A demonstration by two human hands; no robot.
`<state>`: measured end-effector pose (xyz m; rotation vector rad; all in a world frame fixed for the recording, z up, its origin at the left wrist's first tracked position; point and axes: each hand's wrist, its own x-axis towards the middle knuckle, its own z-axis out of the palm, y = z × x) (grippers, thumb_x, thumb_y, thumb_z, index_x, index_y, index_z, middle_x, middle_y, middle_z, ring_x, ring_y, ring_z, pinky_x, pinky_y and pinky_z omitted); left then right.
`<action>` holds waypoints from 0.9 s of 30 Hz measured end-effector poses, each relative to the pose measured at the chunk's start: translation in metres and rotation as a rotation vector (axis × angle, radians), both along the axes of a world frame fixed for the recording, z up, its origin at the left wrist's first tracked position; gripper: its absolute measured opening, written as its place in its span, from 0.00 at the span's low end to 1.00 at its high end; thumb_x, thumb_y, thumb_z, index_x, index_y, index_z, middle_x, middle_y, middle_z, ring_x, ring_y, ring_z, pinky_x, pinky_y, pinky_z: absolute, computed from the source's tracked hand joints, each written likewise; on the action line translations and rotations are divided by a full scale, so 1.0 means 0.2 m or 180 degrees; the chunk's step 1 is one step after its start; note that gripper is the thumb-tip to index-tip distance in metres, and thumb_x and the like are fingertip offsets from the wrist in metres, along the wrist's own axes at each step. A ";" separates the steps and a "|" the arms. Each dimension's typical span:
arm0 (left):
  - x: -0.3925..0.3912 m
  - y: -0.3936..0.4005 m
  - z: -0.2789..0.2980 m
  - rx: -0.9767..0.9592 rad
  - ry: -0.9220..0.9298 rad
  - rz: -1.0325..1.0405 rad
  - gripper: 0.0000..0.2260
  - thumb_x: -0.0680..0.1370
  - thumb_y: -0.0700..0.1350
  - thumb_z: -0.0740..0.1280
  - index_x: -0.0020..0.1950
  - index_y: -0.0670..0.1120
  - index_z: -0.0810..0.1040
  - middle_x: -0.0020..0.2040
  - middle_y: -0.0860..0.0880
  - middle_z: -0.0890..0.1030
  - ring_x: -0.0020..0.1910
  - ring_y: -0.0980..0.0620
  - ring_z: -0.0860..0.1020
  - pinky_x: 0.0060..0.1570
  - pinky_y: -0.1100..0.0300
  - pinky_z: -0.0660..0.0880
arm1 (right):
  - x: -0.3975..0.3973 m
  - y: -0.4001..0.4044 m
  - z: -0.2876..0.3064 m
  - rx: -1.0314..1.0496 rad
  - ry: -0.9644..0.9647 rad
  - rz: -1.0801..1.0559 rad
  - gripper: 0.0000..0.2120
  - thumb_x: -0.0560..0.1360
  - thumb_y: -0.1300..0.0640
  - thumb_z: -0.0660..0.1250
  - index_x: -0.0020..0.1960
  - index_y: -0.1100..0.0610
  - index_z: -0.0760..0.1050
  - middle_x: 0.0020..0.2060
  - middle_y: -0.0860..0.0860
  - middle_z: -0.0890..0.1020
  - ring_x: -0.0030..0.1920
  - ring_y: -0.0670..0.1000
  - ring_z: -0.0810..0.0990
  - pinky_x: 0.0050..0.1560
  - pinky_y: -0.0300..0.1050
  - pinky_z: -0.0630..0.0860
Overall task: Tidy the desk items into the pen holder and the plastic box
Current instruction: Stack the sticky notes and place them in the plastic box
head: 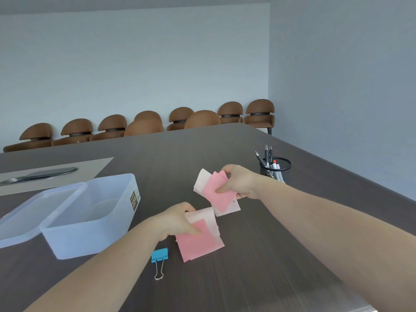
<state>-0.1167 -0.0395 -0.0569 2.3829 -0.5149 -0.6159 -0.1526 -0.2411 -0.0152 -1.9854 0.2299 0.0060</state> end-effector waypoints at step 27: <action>-0.01 -0.01 0.14 -0.0652 -0.0269 0.0120 0.10 0.71 0.35 0.69 0.50 0.45 0.76 0.48 0.47 0.80 0.45 0.50 0.78 0.43 0.58 0.73 | -0.13 0.02 -0.05 0.0323 -0.0120 0.0324 0.23 0.70 0.69 0.71 0.58 0.50 0.69 0.44 0.52 0.78 0.43 0.53 0.79 0.42 0.43 0.76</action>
